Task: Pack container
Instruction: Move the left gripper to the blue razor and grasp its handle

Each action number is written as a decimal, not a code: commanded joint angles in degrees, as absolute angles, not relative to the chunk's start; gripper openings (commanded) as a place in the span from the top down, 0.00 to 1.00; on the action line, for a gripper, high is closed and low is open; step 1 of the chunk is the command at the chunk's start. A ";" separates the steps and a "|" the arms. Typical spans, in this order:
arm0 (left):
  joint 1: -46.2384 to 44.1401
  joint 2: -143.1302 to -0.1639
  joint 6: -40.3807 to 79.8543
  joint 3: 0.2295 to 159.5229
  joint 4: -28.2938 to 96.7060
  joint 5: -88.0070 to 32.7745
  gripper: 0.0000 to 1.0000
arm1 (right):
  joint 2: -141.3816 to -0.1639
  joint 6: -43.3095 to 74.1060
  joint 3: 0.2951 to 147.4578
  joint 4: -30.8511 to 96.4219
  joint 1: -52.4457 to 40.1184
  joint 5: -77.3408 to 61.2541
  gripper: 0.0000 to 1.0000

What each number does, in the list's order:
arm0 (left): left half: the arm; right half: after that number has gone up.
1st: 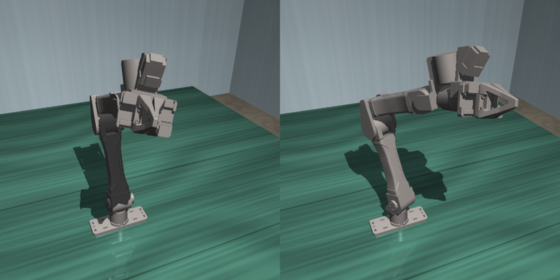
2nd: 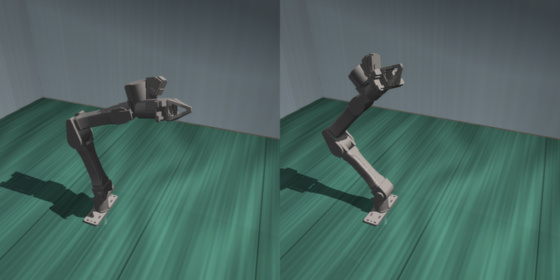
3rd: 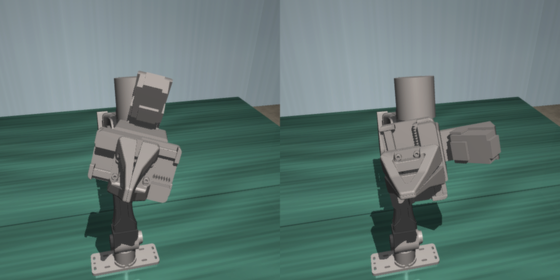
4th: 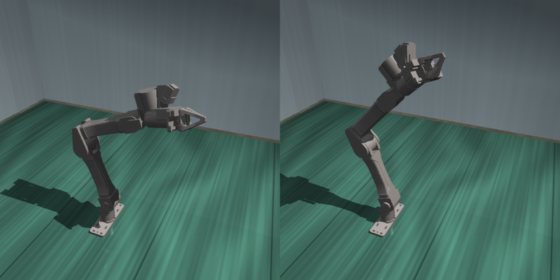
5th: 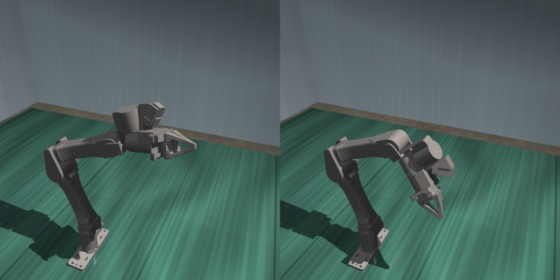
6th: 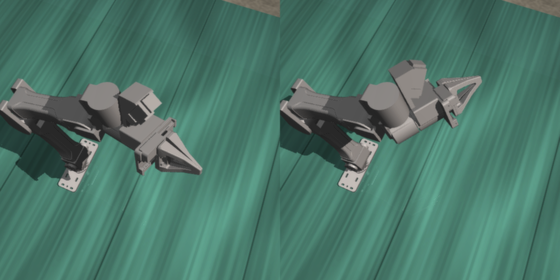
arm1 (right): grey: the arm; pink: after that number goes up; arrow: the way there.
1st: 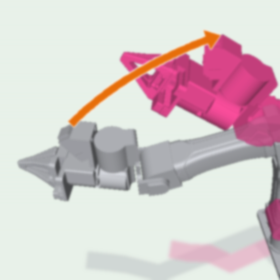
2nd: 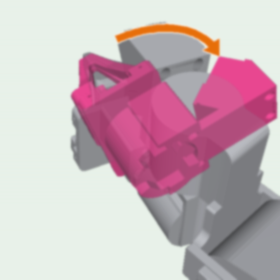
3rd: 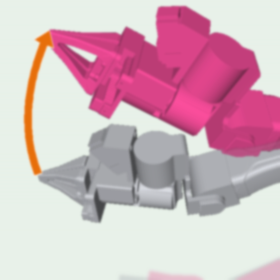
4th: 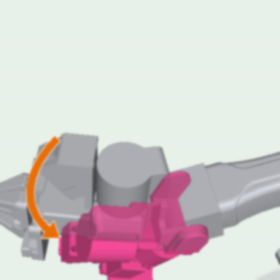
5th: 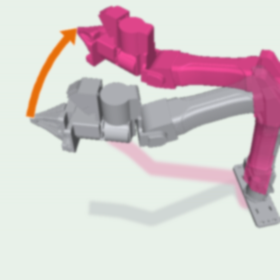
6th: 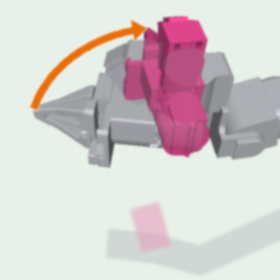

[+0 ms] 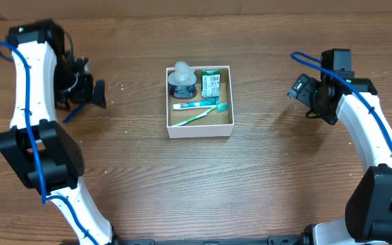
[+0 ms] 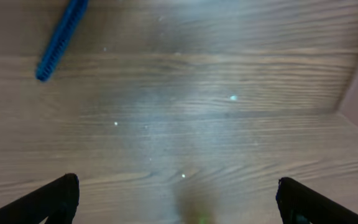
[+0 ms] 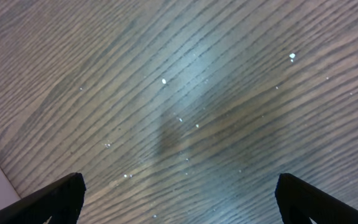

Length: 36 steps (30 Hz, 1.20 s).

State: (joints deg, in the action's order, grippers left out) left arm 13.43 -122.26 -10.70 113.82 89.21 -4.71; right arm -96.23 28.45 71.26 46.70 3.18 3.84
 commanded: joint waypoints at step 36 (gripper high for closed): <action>18.06 -121.60 -32.53 85.21 45.30 -16.01 0.00 | -96.57 28.53 72.55 46.54 3.18 4.40 0.00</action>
State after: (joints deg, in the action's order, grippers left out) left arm 18.11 -122.26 -34.48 86.65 44.64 -9.02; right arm -96.23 28.49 71.26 46.76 3.18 3.84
